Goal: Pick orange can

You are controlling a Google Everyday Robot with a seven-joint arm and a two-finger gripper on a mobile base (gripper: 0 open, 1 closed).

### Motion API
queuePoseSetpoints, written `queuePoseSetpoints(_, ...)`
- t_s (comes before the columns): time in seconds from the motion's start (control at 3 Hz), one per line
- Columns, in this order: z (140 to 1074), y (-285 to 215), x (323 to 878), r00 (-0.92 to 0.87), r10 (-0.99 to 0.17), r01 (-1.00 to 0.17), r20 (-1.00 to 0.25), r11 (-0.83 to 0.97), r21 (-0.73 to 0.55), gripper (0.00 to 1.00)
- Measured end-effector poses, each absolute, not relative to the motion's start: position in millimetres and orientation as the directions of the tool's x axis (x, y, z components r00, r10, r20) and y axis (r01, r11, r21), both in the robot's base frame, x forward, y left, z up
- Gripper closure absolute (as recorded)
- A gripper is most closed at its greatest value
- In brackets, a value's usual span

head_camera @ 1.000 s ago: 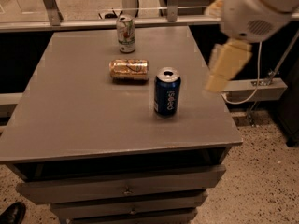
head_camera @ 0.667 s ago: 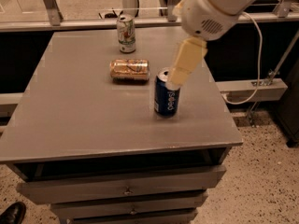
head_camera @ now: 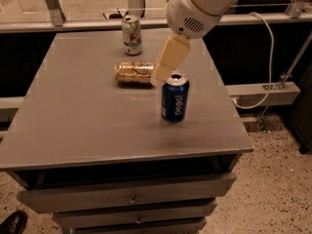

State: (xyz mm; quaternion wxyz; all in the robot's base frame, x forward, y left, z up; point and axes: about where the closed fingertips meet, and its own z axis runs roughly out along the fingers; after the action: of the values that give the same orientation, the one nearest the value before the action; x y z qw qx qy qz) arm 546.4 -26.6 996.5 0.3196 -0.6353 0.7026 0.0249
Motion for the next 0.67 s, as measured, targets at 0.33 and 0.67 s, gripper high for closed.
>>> queuePoseSetpoints(0.33,992.2,-5.7,566.3,0.031,-0.877,-0.905,-0.479,0.179,-0.385,0.0)
queuePoseSetpoints(0.67,972.1,49.2,624.0,0.045,-0.891,-0.901,-0.452,0.16,-0.404,0.0)
